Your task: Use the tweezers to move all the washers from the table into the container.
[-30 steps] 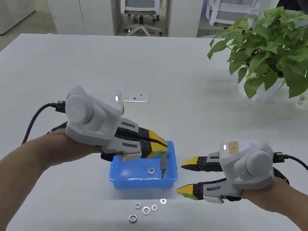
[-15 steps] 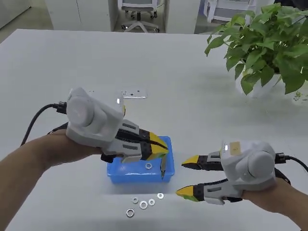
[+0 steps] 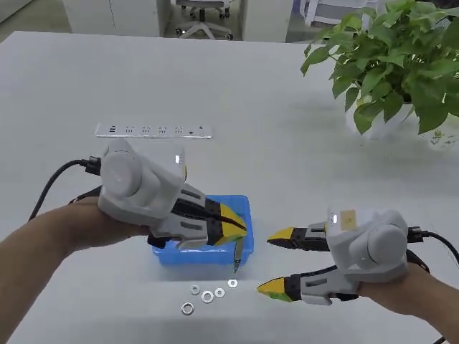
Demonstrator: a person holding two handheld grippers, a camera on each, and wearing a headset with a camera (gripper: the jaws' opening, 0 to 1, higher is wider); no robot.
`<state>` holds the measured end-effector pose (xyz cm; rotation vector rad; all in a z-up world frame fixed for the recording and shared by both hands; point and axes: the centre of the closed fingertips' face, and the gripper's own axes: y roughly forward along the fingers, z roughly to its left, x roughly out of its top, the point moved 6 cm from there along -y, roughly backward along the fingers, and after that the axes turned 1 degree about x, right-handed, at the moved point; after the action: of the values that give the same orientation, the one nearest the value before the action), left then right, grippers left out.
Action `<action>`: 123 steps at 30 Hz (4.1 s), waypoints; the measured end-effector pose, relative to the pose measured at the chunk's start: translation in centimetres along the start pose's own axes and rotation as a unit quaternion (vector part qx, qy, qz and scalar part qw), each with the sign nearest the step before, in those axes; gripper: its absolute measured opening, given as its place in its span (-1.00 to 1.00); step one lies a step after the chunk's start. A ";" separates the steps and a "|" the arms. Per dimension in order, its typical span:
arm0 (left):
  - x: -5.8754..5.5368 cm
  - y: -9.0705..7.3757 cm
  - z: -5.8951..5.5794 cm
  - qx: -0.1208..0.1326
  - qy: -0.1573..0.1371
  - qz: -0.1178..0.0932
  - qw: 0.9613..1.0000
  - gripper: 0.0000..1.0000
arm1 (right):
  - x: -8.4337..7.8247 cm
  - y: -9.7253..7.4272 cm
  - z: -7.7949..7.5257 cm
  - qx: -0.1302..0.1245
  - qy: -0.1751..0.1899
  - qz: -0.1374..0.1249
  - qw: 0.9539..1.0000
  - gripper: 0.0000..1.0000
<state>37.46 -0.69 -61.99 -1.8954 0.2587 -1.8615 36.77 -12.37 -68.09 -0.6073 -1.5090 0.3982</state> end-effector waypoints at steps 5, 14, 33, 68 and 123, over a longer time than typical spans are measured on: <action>-0.5 0.3 -0.3 -0.005 -0.004 0.004 1.000 -0.91 | -0.2 0.1 0.1 0.002 0.001 0.001 1.000 -0.01; -1.2 0.6 -0.3 -0.008 -0.005 0.008 1.000 -0.91 | -0.4 0.4 0.2 0.007 0.002 0.004 1.000 0.05; -2.4 1.5 -0.4 -0.015 -0.011 0.012 1.000 -0.91 | -1.0 0.5 0.5 0.012 0.007 0.011 1.000 0.05; -3.1 2.2 -0.3 -0.016 -0.005 0.014 1.000 -0.90 | -1.3 1.0 0.8 0.016 0.008 0.016 1.000 -0.02; -3.3 1.7 -0.5 -0.035 -0.014 0.027 0.999 -0.91 | -0.5 6.9 0.0 0.106 -0.112 0.108 0.982 -0.77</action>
<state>37.06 -0.83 -65.70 -1.9390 0.3660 -1.8125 37.56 -7.22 -72.65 -0.5730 -1.5929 0.8076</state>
